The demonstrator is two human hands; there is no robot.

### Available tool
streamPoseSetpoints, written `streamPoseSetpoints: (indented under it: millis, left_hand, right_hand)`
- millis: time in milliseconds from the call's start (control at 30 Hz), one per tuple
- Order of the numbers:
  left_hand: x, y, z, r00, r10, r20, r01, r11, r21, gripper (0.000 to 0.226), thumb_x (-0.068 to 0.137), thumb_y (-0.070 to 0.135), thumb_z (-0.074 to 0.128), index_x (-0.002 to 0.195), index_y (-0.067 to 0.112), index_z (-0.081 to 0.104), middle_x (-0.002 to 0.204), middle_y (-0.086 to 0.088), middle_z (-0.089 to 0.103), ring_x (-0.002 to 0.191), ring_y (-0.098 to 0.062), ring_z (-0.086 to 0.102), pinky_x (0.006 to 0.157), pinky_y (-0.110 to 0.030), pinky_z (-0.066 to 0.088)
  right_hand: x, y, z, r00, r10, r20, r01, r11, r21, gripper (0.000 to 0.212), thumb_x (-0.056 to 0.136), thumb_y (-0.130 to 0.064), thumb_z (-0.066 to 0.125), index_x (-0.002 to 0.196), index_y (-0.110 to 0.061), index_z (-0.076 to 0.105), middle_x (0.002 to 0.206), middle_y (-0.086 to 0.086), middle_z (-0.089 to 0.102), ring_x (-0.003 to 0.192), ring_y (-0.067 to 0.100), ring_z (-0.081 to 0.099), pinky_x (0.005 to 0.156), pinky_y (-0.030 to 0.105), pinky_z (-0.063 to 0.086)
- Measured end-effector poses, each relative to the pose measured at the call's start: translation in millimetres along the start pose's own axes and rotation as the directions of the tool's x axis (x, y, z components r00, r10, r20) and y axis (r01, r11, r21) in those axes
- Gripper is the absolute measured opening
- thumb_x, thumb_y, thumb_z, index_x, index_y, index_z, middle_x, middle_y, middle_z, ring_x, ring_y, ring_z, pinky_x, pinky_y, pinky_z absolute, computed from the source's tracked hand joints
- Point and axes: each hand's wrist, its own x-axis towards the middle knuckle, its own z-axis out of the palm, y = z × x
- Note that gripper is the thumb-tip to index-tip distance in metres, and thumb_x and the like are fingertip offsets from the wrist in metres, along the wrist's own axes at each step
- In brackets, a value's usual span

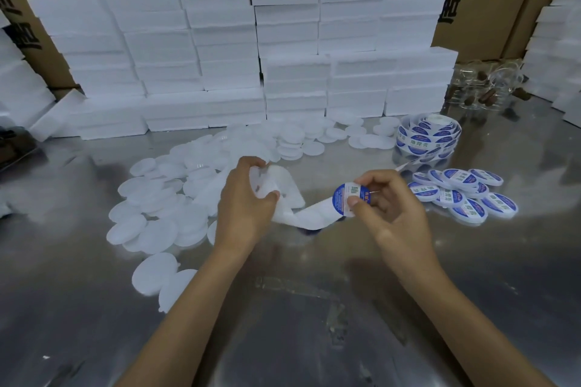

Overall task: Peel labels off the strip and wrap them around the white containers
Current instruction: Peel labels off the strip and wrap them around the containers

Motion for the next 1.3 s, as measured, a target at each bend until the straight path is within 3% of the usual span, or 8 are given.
streamPoseSetpoints:
  millis: [133, 233, 333, 400, 567, 767, 1000, 1300]
  left_hand:
    - [-2, 18, -11, 0.979, 0.115, -0.17, -0.13, 0.988, -0.084, 0.037, 0.094, 0.022, 0.065, 0.126, 0.031, 0.05, 0.127, 0.011, 0.055, 0.102, 0.004, 0.048, 0.078, 0.003, 0.033]
    - [-7, 38, -17, 0.964, 0.145, -0.223, -0.214, 0.921, -0.324, 0.023, 0.099, 0.029, 0.056, 0.121, 0.037, 0.054, 0.12, 0.015, 0.062, 0.104, -0.007, 0.062, 0.088, -0.017, 0.051]
    - [-9, 55, -16, 0.998, 0.044, -0.044, -0.062, 0.793, -0.605, 0.02, 0.102, 0.031, 0.046, 0.118, 0.035, 0.059, 0.11, 0.006, 0.068, 0.098, -0.013, 0.069, 0.075, -0.029, 0.059]
    - [-10, 64, -11, 0.988, -0.051, 0.148, 0.148, 0.618, -0.772, 0.025, 0.106, 0.031, 0.041, 0.12, 0.021, 0.06, 0.105, -0.007, 0.067, 0.098, -0.024, 0.069, 0.071, -0.031, 0.059]
    - [-20, 65, 0, 0.91, -0.099, 0.402, 0.404, 0.429, -0.808, 0.061, 0.104, 0.053, 0.03, 0.126, 0.004, 0.059, 0.116, -0.021, 0.066, 0.112, -0.038, 0.067, 0.091, -0.043, 0.058]
    - [-25, 63, 8, 0.873, -0.067, 0.483, 0.462, 0.429, -0.776, 0.07, 0.101, 0.062, 0.023, 0.134, 0.011, 0.057, 0.129, -0.018, 0.066, 0.111, -0.027, 0.069, 0.101, -0.044, 0.052]
    - [-28, 65, 9, 0.857, -0.072, 0.509, 0.491, 0.411, -0.768, 0.07, 0.099, 0.06, 0.027, 0.136, 0.007, 0.055, 0.13, -0.018, 0.066, 0.111, -0.026, 0.069, 0.091, -0.036, 0.058]
    - [-32, 69, 12, 0.888, -0.07, 0.454, 0.406, 0.584, -0.703, 0.067, 0.095, 0.056, 0.028, 0.135, 0.009, 0.054, 0.13, -0.019, 0.064, 0.121, -0.031, 0.064, 0.106, -0.042, 0.05]
  right_hand:
    - [13, -5, 5, 0.994, 0.109, 0.001, -0.108, 0.99, 0.093, 0.022, 0.087, 0.01, 0.065, 0.096, -0.01, 0.06, 0.093, 0.006, 0.065, 0.078, 0.012, 0.063, 0.072, 0.022, 0.052]
    - [22, -11, 12, 0.991, 0.136, 0.007, -0.136, 0.983, 0.126, 0.02, 0.087, 0.007, 0.066, 0.096, -0.01, 0.061, 0.091, 0.007, 0.065, 0.071, 0.013, 0.062, 0.062, 0.018, 0.049]
    - [29, -15, 17, 0.989, 0.145, -0.005, -0.142, 0.976, 0.164, 0.018, 0.086, 0.006, 0.066, 0.099, -0.006, 0.062, 0.089, 0.004, 0.066, 0.07, 0.011, 0.062, 0.062, 0.016, 0.047]
    - [31, -17, 21, 0.991, 0.133, 0.015, -0.133, 0.971, 0.197, 0.021, 0.083, 0.004, 0.068, 0.101, -0.004, 0.062, 0.091, 0.005, 0.067, 0.073, 0.011, 0.063, 0.064, 0.017, 0.049]
    - [26, -20, 30, 0.998, 0.065, 0.007, -0.065, 0.98, 0.188, 0.024, 0.082, 0.01, 0.07, 0.097, -0.008, 0.063, 0.09, 0.003, 0.067, 0.079, 0.011, 0.068, 0.07, 0.019, 0.052]
    - [22, -18, 31, 1.0, 0.01, 0.01, -0.011, 0.998, 0.054, 0.028, 0.081, 0.006, 0.073, 0.095, -0.017, 0.062, 0.093, 0.002, 0.067, 0.085, 0.022, 0.069, 0.077, 0.033, 0.057]
    - [20, -13, 33, 1.0, 0.007, 0.005, -0.007, 1.0, -0.017, 0.027, 0.08, 0.002, 0.075, 0.095, -0.018, 0.062, 0.09, -0.006, 0.068, 0.08, 0.018, 0.067, 0.067, 0.021, 0.051]
    - [22, -4, 35, 1.0, -0.012, -0.015, 0.01, 0.994, -0.108, 0.029, 0.08, -0.009, 0.078, 0.094, -0.028, 0.063, 0.088, -0.011, 0.068, 0.077, 0.015, 0.066, 0.063, 0.018, 0.047]
